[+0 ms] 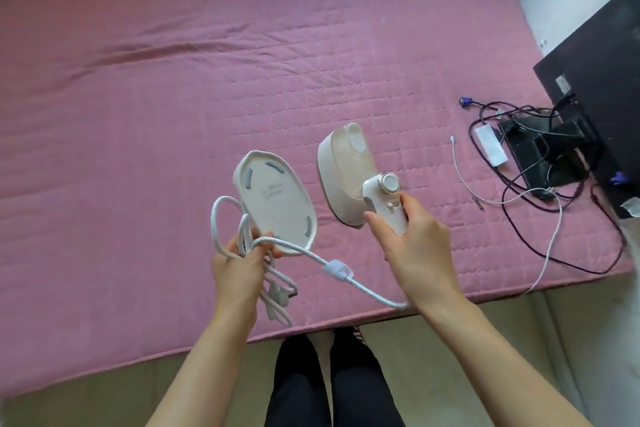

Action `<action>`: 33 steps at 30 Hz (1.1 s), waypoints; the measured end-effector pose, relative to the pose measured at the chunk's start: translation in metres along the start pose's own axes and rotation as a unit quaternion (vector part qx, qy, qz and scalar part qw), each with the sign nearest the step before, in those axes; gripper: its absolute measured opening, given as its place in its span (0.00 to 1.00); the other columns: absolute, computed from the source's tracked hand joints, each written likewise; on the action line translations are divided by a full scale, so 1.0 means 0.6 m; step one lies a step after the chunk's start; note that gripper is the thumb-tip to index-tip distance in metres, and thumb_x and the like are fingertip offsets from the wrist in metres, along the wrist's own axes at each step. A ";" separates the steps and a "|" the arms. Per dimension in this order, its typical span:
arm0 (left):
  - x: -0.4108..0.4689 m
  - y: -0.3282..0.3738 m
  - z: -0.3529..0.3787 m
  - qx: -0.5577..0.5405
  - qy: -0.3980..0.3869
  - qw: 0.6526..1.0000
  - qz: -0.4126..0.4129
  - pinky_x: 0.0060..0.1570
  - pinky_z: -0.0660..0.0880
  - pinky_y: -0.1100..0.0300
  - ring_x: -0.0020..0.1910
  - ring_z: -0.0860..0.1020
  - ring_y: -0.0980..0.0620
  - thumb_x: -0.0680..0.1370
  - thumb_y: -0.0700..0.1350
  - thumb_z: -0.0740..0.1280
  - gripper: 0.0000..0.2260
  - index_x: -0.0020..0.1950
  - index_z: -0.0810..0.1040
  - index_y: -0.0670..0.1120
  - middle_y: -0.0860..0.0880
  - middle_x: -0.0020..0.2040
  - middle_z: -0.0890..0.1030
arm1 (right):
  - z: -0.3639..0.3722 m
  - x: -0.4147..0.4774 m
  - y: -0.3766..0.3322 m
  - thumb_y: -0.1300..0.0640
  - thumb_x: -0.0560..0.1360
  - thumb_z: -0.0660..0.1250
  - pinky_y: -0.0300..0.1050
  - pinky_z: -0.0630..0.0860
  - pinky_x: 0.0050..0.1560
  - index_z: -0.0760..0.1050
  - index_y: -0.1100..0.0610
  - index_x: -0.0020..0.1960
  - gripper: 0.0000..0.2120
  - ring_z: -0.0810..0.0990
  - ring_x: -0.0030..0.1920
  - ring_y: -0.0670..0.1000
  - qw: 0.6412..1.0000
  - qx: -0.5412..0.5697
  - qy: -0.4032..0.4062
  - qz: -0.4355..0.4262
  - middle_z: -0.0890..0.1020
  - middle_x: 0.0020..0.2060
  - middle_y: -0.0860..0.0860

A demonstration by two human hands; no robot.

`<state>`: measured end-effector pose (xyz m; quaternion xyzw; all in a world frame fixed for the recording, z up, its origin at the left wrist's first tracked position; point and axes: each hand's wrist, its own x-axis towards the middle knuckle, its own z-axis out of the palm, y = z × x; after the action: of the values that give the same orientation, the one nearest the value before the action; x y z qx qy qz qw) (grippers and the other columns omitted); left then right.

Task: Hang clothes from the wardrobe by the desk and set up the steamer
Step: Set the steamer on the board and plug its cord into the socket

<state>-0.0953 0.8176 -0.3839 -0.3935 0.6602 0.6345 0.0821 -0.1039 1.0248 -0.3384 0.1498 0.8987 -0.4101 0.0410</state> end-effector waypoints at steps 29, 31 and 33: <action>-0.427 -0.249 -0.290 -0.336 0.449 0.825 -0.076 0.22 0.70 0.65 0.30 0.76 0.51 0.74 0.42 0.72 0.06 0.37 0.80 0.42 0.47 0.29 0.79 | 0.104 -0.357 -0.157 0.54 0.74 0.69 0.27 0.67 0.30 0.70 0.52 0.49 0.08 0.74 0.32 0.34 0.868 -0.079 -0.416 -0.260 0.75 0.32 0.43; -0.456 -0.276 -0.321 -0.346 0.467 0.809 -0.084 0.21 0.69 0.65 0.32 0.77 0.51 0.74 0.42 0.71 0.08 0.36 0.80 0.43 0.47 0.29 0.79 | 0.124 -0.401 -0.170 0.53 0.75 0.68 0.26 0.67 0.30 0.70 0.52 0.51 0.09 0.74 0.30 0.40 0.854 -0.090 -0.436 -0.269 0.75 0.33 0.43; -0.483 -0.303 -0.356 -0.362 0.475 0.797 -0.088 0.22 0.70 0.66 0.32 0.76 0.51 0.74 0.43 0.71 0.07 0.37 0.80 0.42 0.46 0.30 0.79 | 0.147 -0.450 -0.181 0.52 0.75 0.68 0.27 0.67 0.28 0.71 0.51 0.52 0.09 0.73 0.30 0.41 0.843 -0.097 -0.454 -0.272 0.76 0.35 0.44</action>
<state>0.2978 0.7665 -0.3095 -0.7034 0.3008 0.5503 -0.3347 0.1160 0.8276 -0.2649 -0.3087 0.8194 -0.3376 0.3455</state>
